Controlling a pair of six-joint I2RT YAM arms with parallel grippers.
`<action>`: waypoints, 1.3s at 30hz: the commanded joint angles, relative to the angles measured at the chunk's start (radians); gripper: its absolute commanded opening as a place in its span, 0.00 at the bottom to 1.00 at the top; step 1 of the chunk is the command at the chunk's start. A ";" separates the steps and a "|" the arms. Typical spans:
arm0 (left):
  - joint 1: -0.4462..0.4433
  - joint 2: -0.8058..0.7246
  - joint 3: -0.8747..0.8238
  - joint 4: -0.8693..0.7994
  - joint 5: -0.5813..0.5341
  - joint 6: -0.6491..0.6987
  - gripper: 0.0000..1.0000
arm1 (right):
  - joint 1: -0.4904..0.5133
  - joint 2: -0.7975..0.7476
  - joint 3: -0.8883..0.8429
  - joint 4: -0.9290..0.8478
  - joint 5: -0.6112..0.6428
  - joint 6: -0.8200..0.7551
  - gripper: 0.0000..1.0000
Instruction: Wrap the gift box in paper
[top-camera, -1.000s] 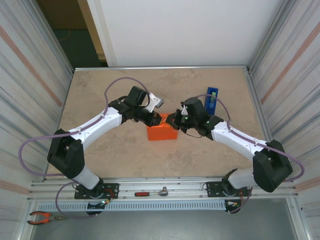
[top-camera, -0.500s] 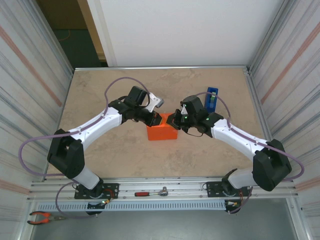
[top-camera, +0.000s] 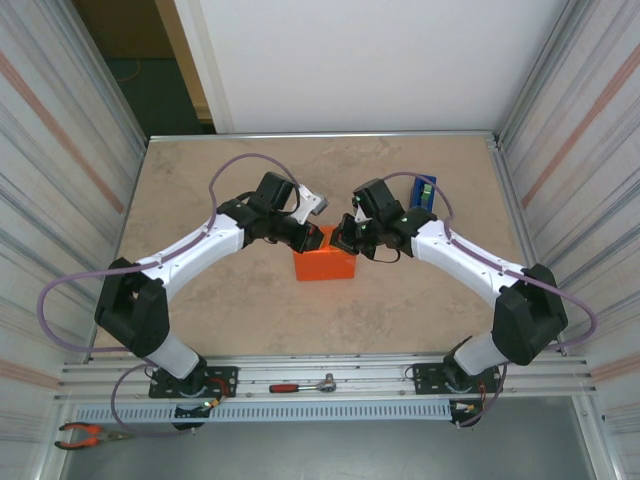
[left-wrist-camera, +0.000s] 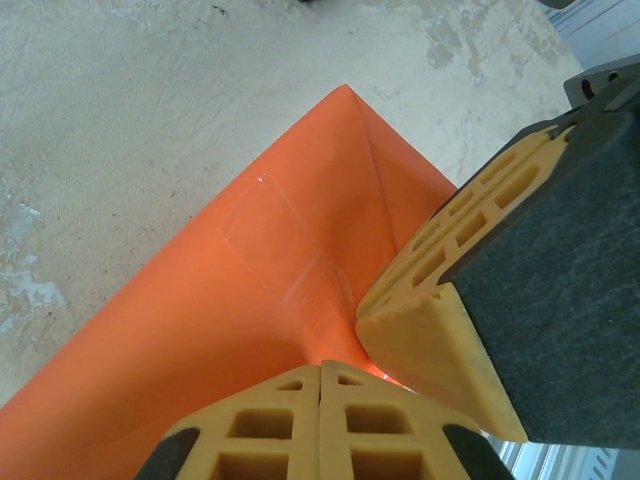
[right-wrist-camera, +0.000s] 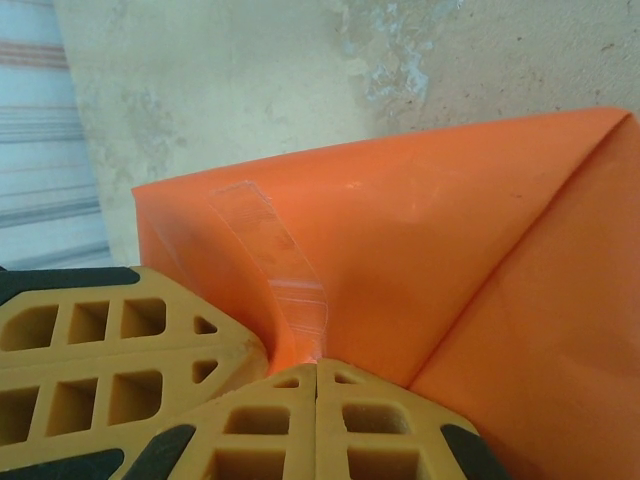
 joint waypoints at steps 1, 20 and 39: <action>-0.009 0.013 -0.012 -0.108 0.003 0.003 0.00 | 0.007 0.047 -0.031 -0.181 0.080 -0.042 0.00; 0.096 -0.053 0.120 -0.060 0.117 -0.080 0.00 | 0.007 0.003 -0.089 -0.172 0.104 -0.008 0.00; 0.027 0.070 0.137 0.068 0.138 -0.188 0.00 | 0.008 -0.004 -0.115 -0.164 0.111 -0.002 0.00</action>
